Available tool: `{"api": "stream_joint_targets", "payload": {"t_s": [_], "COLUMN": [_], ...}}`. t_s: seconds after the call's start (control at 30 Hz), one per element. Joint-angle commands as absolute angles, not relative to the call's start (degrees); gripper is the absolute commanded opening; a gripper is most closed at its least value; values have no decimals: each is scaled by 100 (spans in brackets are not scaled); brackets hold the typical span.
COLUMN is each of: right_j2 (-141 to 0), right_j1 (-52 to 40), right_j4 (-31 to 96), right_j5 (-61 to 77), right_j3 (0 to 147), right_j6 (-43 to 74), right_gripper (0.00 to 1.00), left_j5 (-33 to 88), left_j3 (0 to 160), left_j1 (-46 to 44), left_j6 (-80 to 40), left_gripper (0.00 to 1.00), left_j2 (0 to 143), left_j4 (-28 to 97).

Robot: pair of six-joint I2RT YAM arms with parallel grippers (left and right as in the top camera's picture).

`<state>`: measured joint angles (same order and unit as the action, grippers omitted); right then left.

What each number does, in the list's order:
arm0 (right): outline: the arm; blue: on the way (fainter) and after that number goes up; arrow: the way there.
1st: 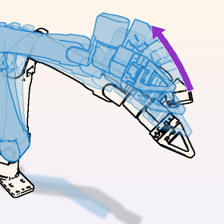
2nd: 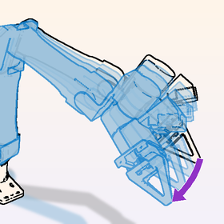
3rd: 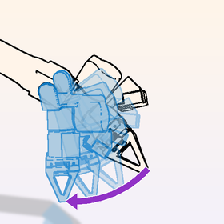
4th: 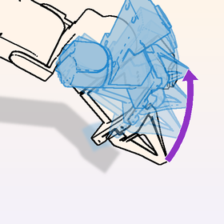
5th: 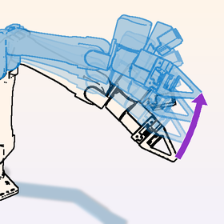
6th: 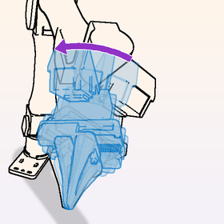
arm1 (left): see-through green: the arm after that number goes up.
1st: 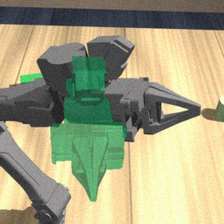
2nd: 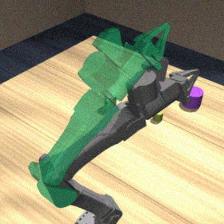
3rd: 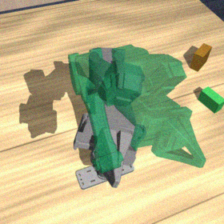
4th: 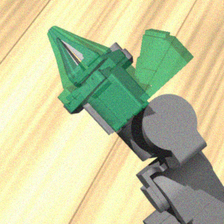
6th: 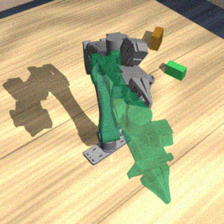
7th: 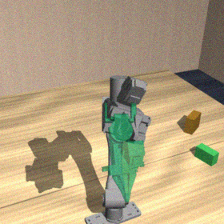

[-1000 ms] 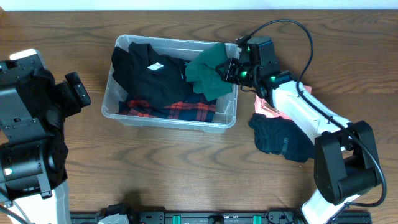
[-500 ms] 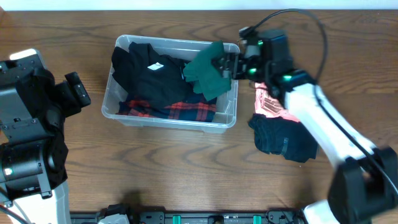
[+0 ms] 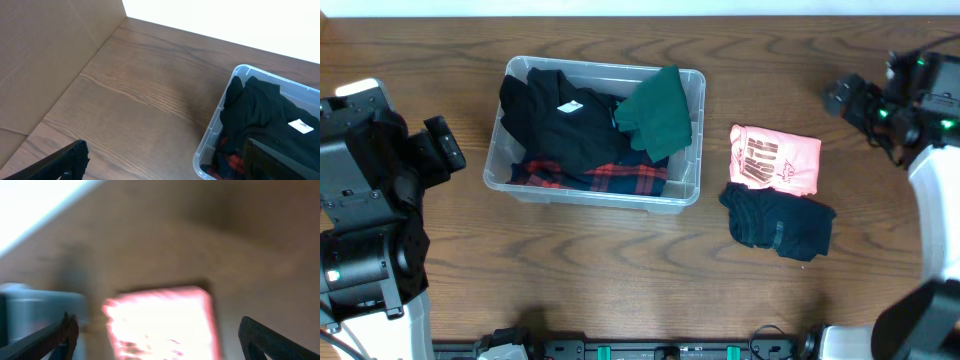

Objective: Pack container
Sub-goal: 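Move the right gripper back to the pink printed t-shirt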

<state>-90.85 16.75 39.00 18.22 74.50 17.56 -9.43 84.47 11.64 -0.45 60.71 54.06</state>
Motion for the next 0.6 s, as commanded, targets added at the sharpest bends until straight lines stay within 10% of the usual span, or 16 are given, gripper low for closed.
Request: {"api": "stream_joint_targets", "payload": {"t_s": [0.0, 0.57], "right_j2": [-9682, -11620], "right_j1": [1994, 1907], "right_j4": [4340, 4515], "right_j5": [1999, 2709], "right_j3": [7408, 7360], "right_j6": [991, 248], "right_gripper": [99, 84], "left_j5": [-1013, -1013], "left_j3": [8433, 8433], "left_j1": [1199, 1199], "left_j6": [-115, -115], "left_gripper": [98, 98], "left_j2": [6073, 6073], "left_j4": [5422, 5422]}}
